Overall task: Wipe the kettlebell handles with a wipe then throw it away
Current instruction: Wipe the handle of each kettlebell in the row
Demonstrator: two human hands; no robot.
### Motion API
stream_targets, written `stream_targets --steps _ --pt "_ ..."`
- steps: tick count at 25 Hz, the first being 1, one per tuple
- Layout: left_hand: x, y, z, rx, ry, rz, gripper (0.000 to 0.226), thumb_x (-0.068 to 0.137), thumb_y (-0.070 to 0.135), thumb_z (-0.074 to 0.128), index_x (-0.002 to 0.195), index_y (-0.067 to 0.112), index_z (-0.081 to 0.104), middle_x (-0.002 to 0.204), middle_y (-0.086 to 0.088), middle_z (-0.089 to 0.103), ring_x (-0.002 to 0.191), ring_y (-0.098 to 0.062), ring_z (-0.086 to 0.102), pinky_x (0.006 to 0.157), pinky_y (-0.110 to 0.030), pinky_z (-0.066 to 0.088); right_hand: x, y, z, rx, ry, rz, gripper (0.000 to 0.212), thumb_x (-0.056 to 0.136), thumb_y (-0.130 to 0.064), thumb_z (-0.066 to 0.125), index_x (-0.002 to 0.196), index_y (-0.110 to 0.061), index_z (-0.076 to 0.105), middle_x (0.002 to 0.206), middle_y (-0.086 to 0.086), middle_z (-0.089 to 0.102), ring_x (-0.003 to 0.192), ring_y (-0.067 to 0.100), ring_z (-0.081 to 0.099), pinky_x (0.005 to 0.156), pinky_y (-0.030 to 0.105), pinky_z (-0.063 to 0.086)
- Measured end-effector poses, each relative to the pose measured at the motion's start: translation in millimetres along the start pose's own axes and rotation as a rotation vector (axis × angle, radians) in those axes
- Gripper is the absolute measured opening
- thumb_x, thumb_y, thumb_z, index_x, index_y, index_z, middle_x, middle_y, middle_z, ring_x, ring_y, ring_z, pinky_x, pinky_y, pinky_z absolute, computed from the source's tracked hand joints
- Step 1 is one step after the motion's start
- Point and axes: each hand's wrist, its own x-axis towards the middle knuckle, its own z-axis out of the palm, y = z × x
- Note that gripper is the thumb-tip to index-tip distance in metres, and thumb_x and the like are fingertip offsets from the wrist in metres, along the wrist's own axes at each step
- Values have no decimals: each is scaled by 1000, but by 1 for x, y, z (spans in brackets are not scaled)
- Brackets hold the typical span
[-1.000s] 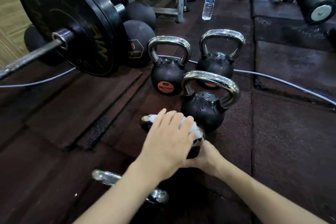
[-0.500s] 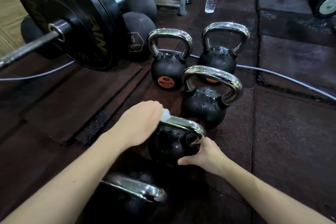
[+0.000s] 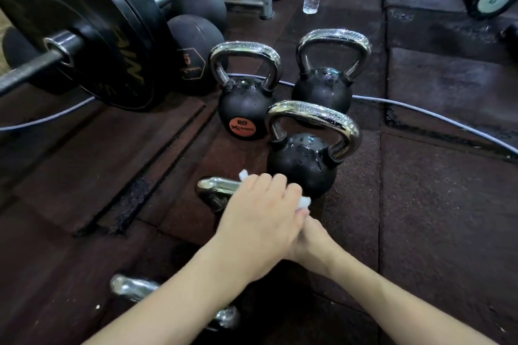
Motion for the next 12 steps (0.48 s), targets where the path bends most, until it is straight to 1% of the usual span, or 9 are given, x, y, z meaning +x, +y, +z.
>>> stream_targets --steps 1,2,3,4,5,7,9,11,12 --pt "11 6 -6 11 -74 32 43 104 42 27 98 16 61 91 -8 59 85 -33 58 73 -44 36 0 -2 2 0 6 15 40 72 -28 84 82 -37 46 77 -18 55 88 -17 56 70 1 38" --pt "21 8 -10 19 -154 49 47 105 42 21 103 17 60 98 -7 62 91 -33 60 72 -42 32 1 -3 3 46 9 28 42 70 -30 86 84 -34 47 82 -18 54 92 -8 58 75 3 39" --pt "27 4 -10 23 -213 50 46 107 42 20 108 17 59 103 -5 63 95 -32 62 72 -40 31 1 -1 3 67 -8 21 52 58 -41 90 92 -32 53 91 -16 59 99 -2 60 81 7 42" --pt "29 -5 -11 22 -235 79 40 109 40 24 111 18 57 104 -3 63 95 -31 64 70 -38 34 1 1 0 82 -43 -11 72 48 -54 92 107 -34 56 102 -17 65 106 -1 61 89 11 45" --pt "28 -13 -13 22 -205 138 33 109 36 30 114 19 57 102 -2 63 92 -30 66 66 -38 39 -2 1 -4 76 -84 -30 86 44 -58 92 120 -43 52 109 -23 66 110 -6 59 93 13 45" --pt "18 -39 -18 12 -202 197 23 105 29 39 118 22 57 100 -1 63 88 -31 68 62 -40 49 -7 1 -12 70 -74 -54 102 46 -53 94 133 -54 41 110 -34 62 108 -20 53 92 5 41" --pt "4 -71 -11 -155 -241 30 17 105 34 35 109 40 51 101 3 65 95 -29 67 76 -44 53 -6 1 -10 89 -52 -81 108 48 -48 96 141 -51 41 112 -37 60 108 -24 51 91 1 37" --pt "-16 -96 -2 -437 -236 -167 23 106 49 26 90 55 42 94 9 62 98 -21 63 89 -45 50 -6 -2 -8 92 -64 -66 109 48 -48 96 143 -49 41 116 -34 60 114 -14 54 95 7 39" --pt "-27 -105 1 -623 -181 -274 28 107 52 25 86 55 45 92 12 61 97 -15 61 93 -43 48 -5 -1 -8 96 -65 -53 110 47 -49 96 143 -49 40 115 -34 61 115 -10 54 96 9 40"
